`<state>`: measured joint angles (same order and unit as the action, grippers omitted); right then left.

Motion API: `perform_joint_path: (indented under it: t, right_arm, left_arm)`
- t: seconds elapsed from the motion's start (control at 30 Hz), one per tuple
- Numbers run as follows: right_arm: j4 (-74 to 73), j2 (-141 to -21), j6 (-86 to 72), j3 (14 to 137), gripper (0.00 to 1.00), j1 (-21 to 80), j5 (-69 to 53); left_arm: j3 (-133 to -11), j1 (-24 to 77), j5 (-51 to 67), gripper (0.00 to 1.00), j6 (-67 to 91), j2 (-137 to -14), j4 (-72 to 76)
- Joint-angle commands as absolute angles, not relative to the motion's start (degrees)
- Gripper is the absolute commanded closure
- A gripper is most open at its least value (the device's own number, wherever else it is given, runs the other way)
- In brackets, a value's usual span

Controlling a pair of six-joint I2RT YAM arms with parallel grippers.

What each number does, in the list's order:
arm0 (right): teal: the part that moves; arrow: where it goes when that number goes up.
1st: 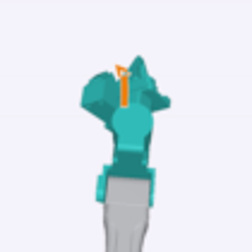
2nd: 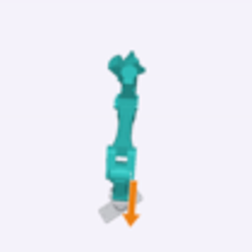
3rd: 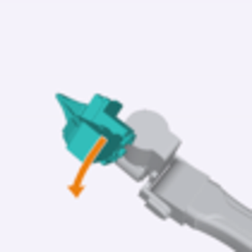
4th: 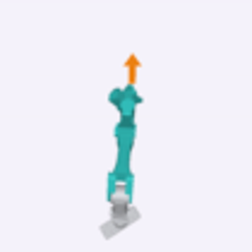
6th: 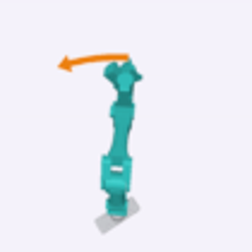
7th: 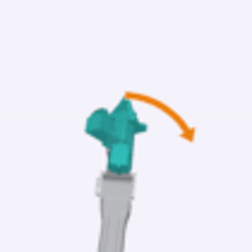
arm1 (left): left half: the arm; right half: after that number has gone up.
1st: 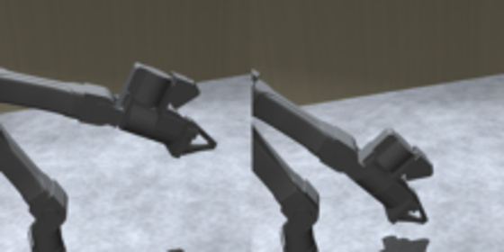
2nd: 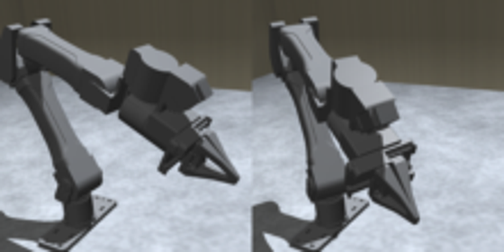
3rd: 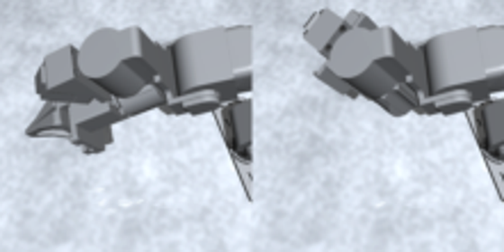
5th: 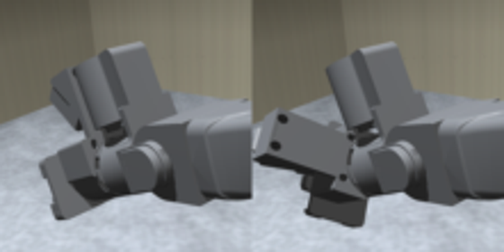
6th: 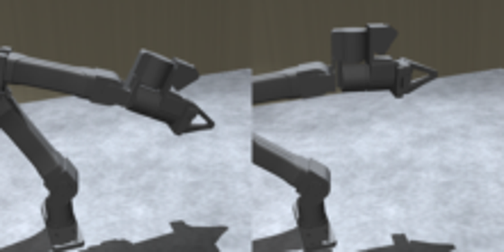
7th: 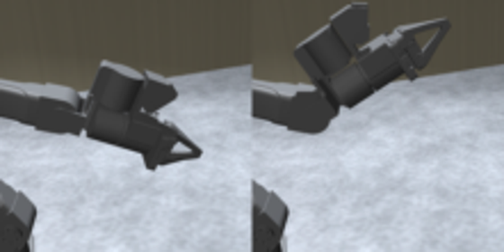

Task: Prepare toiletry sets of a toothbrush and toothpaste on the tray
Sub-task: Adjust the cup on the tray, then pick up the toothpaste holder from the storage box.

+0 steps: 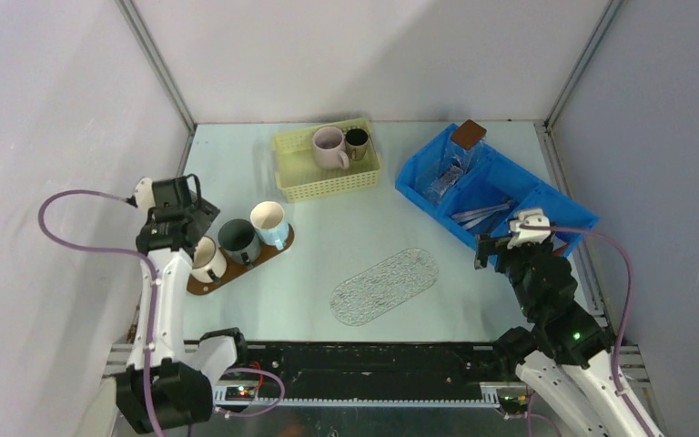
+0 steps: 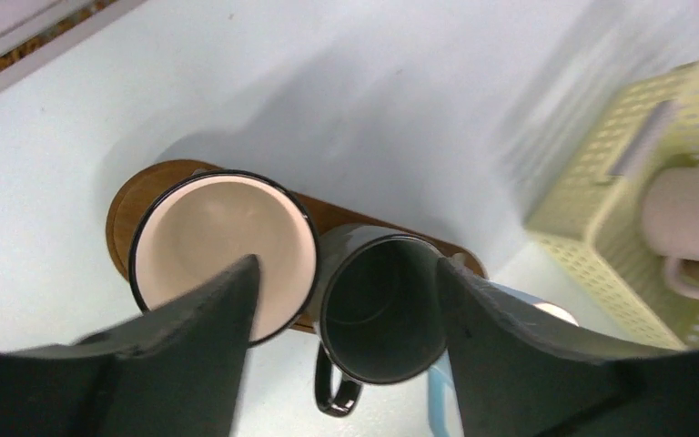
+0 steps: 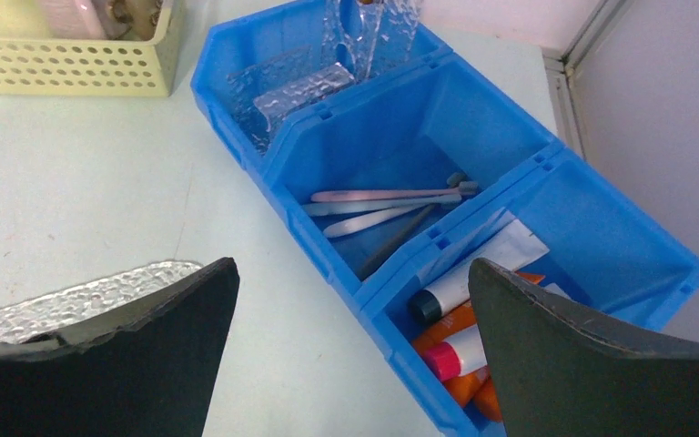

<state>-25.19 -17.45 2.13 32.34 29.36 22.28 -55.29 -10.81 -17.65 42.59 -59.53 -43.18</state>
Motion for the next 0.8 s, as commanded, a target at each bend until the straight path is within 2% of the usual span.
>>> perform_joint_path:
  t: [0.0, 0.1, 0.17, 0.3, 0.43, 0.6, 0.77]
  right_arm:
    - [-25.9, -25.29, 0.45, 40.64, 0.0, 28.86, 27.12]
    - [-27.42, -30.32, -0.25, 45.21, 0.0, 27.83, 28.75]
    - [-28.22, -34.54, -0.71, 49.61, 0.0, 26.63, 27.83]
    - [-29.51, -44.59, -0.17, 56.23, 0.0, 21.79, 22.61]
    - [-26.56, -54.53, 2.65, 60.69, 0.0, 17.95, 20.2]
    - [-17.76, -66.6, 11.49, 63.48, 0.0, 17.28, 23.96]
    - [-10.56, -79.51, 19.51, 69.25, 0.0, 17.33, 28.34]
  left_arm:
    - [-58.12, -10.32, -16.05, 0.19, 37.61, -53.55, -42.91]
    - [-57.42, -10.21, -12.18, 0.06, 32.95, -50.7, -41.28]
    - [-56.57, -10.15, -9.4, 0.01, 29.73, -48.49, -40.16]
    - [-55.16, -9.8, -5.18, 0.0, 24.54, -43.36, -39.55]
    - [-55.32, -4.95, -6.47, 0.0, 19.92, -41.27, -41.33]
    - [-55.79, 6.0, -8.52, 0.0, 18.98, -40.47, -42.5]
    - [-55.18, 11.96, -6.13, 0.0, 21.0, -41.51, -41.7]
